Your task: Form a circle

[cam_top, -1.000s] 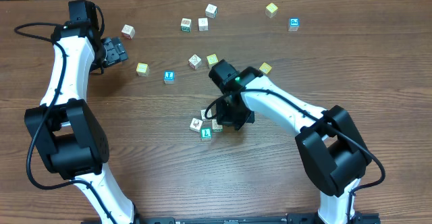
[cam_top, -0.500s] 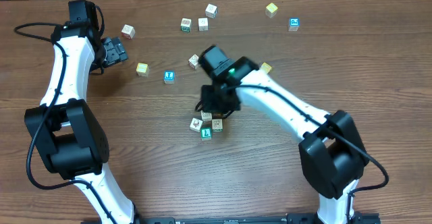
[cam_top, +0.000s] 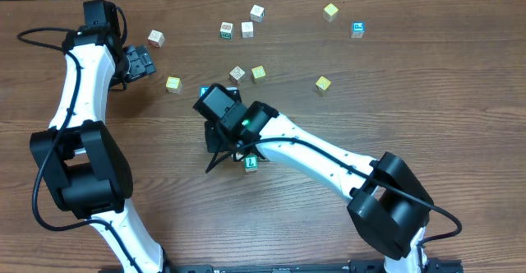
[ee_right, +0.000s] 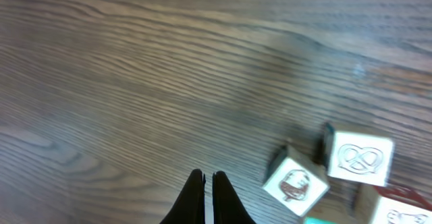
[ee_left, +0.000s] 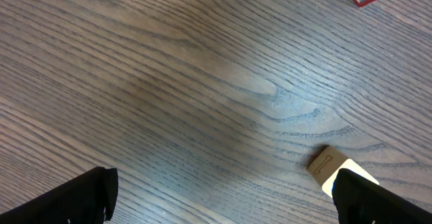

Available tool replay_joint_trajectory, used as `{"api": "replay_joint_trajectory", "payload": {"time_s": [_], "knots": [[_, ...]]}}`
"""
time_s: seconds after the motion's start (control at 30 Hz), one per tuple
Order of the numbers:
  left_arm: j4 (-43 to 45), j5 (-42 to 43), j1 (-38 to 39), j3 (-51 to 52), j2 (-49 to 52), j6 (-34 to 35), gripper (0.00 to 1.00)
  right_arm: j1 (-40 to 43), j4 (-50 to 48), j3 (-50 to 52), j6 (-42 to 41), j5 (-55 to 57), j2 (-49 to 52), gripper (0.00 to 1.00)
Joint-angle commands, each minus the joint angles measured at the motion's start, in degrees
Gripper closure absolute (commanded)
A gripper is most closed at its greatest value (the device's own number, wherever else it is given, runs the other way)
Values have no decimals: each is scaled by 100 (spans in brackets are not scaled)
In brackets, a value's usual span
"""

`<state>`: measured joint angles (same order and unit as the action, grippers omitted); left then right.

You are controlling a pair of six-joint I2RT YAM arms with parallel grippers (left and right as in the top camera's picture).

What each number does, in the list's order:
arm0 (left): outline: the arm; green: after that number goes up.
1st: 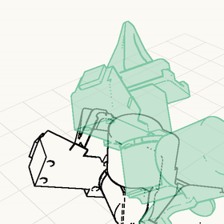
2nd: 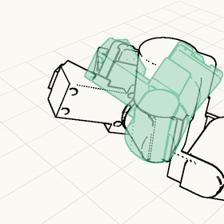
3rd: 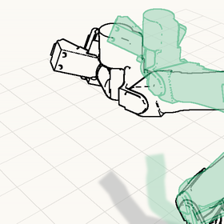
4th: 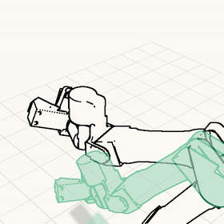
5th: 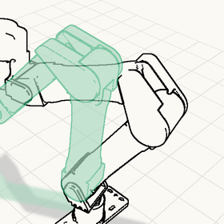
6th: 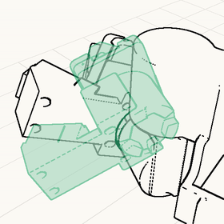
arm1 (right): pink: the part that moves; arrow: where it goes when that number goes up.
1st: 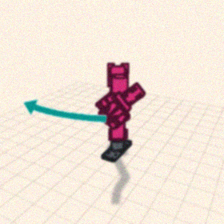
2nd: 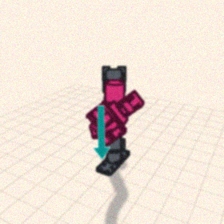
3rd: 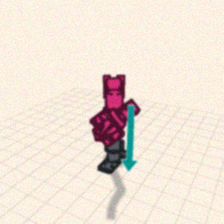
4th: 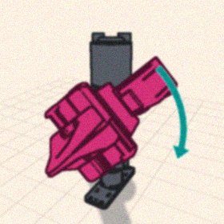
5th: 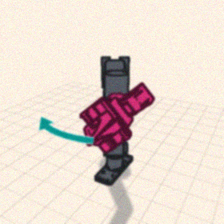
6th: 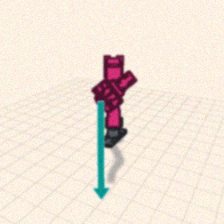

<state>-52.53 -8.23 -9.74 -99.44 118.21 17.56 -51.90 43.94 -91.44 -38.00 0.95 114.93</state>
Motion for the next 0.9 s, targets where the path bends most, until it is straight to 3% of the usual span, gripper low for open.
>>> {"api": "replay_joint_trajectory", "payload": {"time_s": [0.0, 0.33, 0.87], "knots": [[11, -28, 37, 35, -57, -44, 1, -190, -269, 70, -129, 393, 70, 96], [11, -28, 37, 35, -57, -44, 0, -391, -511, 74, -125, 658, 636, 96], [11, -28, 39, 35, -57, -44, 0, -391, -101, 74, -127, 660, 645, 96]]}}
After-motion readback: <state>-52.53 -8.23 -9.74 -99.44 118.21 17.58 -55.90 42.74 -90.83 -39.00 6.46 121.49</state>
